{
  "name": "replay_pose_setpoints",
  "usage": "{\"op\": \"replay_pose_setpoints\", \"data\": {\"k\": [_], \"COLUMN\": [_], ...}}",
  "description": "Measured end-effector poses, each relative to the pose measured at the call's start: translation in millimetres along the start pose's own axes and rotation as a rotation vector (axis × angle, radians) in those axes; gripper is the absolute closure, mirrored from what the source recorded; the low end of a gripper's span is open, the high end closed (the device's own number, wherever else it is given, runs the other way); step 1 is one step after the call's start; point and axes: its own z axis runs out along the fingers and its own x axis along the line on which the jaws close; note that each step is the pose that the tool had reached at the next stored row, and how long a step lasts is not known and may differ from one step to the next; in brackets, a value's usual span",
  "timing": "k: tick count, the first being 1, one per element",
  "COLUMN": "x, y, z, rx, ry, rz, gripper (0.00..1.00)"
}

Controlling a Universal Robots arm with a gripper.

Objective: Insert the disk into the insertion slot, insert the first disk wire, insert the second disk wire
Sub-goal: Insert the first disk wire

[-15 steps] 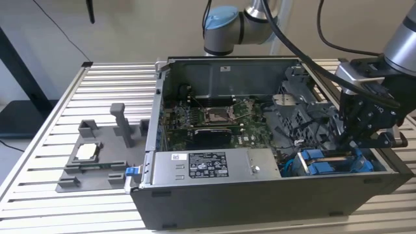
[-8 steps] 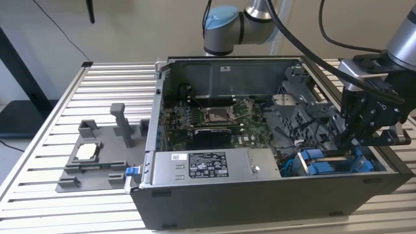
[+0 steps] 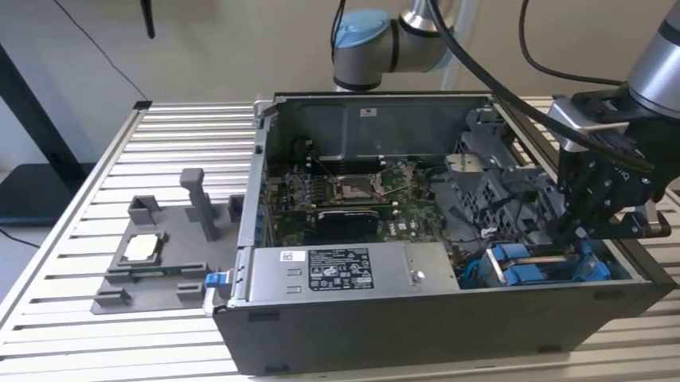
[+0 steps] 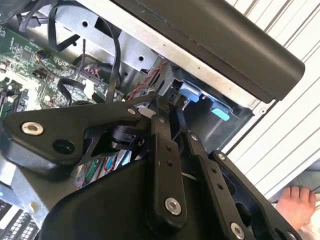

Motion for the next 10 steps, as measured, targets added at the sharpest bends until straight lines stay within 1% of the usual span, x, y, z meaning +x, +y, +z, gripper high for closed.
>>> {"op": "replay_pose_setpoints", "data": {"k": [3,7,10], "x": [0.0,0.1,0.2], "y": [0.5,5.2,6.4], "z": [0.1,1.1,2.3], "rx": [0.0007,0.0180,0.0270], "ry": [0.0015,0.0040,0.0077], "rz": [0.000,0.000,0.001], "gripper": [0.80,0.80,0.80]}}
